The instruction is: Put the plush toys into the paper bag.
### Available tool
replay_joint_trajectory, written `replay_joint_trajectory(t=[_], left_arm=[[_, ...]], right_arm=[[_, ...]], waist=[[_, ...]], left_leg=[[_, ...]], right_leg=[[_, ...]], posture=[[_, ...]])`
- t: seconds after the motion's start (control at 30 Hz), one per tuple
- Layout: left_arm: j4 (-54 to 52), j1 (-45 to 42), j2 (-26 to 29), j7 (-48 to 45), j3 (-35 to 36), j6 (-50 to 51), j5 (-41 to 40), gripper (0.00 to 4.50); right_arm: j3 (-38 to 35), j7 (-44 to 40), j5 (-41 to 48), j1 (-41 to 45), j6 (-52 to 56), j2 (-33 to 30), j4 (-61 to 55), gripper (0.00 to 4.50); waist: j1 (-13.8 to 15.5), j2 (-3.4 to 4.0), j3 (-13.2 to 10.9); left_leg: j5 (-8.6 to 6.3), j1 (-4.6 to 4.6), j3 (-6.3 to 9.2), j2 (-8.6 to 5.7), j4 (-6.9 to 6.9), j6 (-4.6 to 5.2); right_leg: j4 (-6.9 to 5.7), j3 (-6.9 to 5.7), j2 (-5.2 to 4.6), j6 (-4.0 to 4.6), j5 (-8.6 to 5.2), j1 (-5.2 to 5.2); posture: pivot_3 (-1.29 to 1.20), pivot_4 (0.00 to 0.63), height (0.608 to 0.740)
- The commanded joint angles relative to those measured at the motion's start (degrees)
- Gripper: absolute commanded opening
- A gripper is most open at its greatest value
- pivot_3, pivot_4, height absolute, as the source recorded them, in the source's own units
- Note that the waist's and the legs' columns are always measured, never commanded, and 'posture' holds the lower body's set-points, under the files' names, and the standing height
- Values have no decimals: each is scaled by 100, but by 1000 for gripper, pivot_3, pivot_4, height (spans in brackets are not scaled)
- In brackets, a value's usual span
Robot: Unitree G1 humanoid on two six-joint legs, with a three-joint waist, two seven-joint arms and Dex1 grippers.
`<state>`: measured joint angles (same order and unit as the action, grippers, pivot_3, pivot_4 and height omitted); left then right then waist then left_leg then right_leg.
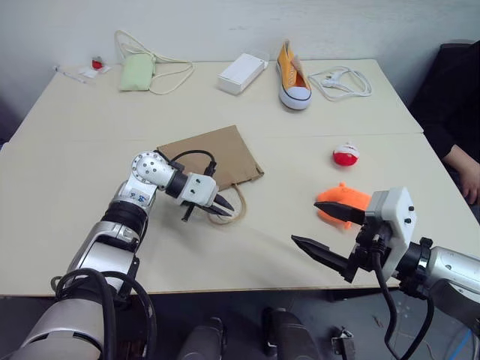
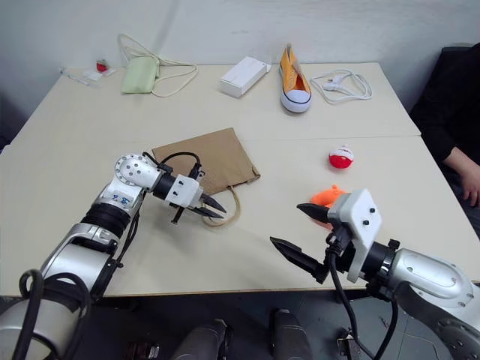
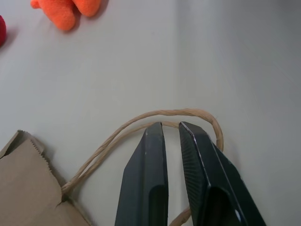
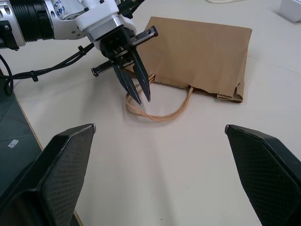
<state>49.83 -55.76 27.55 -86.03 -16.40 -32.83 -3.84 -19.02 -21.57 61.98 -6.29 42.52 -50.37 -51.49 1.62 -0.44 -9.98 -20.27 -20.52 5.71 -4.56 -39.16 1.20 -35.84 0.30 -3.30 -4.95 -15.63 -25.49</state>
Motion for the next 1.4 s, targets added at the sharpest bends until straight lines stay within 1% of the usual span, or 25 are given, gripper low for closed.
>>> replay_joint_trajectory(t=[0.03, 0.2, 0.3, 0.37, 0.5, 0.73, 0.97, 1.07, 1.13, 1.2, 1.27, 1.37, 1.4], left_arm=[[-133, -195, 160, -520, 177, 144, -237, 569], [-399, -100, 550, -647, 89, 195, -469, 569], [-501, 125, 769, -647, -39, -142, -490, 569], [-500, 204, 823, -647, -84, -264, -491, 569], [-348, 187, 688, -591, -147, -630, -334, 569], [25, 52, 387, -231, -233, -1060, -72, 569], [658, -273, -25, 357, -250, -1434, 481, 569], [837, -380, -163, 531, -193, -1400, 574, 28], [896, -426, -198, 536, -145, -1302, 567, 28], [937, -476, -205, 508, -84, -1174, 524, 28], [934, -540, -240, 406, 85, -725, 312, 28], [656, -698, -394, 221, 667, 1104, -453, 28], [392, -780, -393, 80, 903, 2162, -858, 28]], right_arm=[[-202, 25, 42, -24, -146, 33, -136, 4500], [-160, 51, 41, 4, -155, 48, -141, 4500], [-155, 81, 70, -8, -160, 67, -156, 4500], [-156, 113, 106, -15, -167, 86, -168, 4500], [-158, 180, 170, 12, -155, 100, -182, 4500], [-192, 294, 303, 56, -164, 102, -187, 4500], [-213, 475, 494, 125, -202, 116, -170, 4500], [-208, 487, 481, 112, -225, 93, -164, 4500], [-189, 509, 477, 128, -238, 78, -160, 4500], [-175, 506, 455, 136, -241, 64, -152, 4500], [-152, 460, 376, 122, -229, 37, -135, 4500], [-66, 406, 185, 86, -210, 22, -122, 4500], [5, 418, 87, 93, -202, 35, -106, 4500]], waist=[[-1, 0, 0], [-9, 0, 0], [-8, 1, 0], [-8, 1, 0], [38, -2, 1], [41, -3, 1], [51, -6, 2], [51, -6, 3], [51, -7, 3], [45, -7, 3], [40, -7, 3], [39, -7, 2], [41, -8, 2]], left_leg=[[0, 0, 0, 1, 0, 0], [0, 0, 0, 1, 0, 0], [0, 1, 1, 1, 1, 0], [0, 1, 1, 1, 1, 0], [0, 0, 1, 0, -3, 0], [0, 0, 0, -3, -4, 2], [0, 0, -2, -5, -5, 3], [0, 0, -2, -5, -5, 4], [0, 0, -2, -5, -5, 4], [0, 0, -2, -5, -5, 4], [0, 0, -2, -4, -4, 4], [0, -1, -2, -5, -5, 5], [0, -2, -2, -5, -6, 6]], right_leg=[[0, 0, 1, 0, 0, 0], [0, 0, 1, 0, 0, 0], [0, 1, 0, 0, 0, -1], [1, 1, -1, 0, 0, -1], [3, 0, -1, 0, 0, 0], [3, 1, -2, -1, 1, 0], [0, 0, -2, -2, 1, 1], [-2, 0, -1, -2, 1, 1], [-4, 1, -1, -2, 1, 1], [-5, 0, -1, -2, 1, 1], [-5, 0, 0, -2, 1, 0], [-7, 0, 0, -2, 1, 1], [-8, -1, -1, -2, 1, 1]], posture=[[0, 150, 740], [0, 150, 740], [0, 150, 740], [0, 150, 740], [0, 150, 740], [0, 150, 740], [0, 150, 740], [0, 150, 740], [0, 150, 740], [0, 150, 740], [0, 150, 740], [0, 150, 740], [0, 150, 740]])
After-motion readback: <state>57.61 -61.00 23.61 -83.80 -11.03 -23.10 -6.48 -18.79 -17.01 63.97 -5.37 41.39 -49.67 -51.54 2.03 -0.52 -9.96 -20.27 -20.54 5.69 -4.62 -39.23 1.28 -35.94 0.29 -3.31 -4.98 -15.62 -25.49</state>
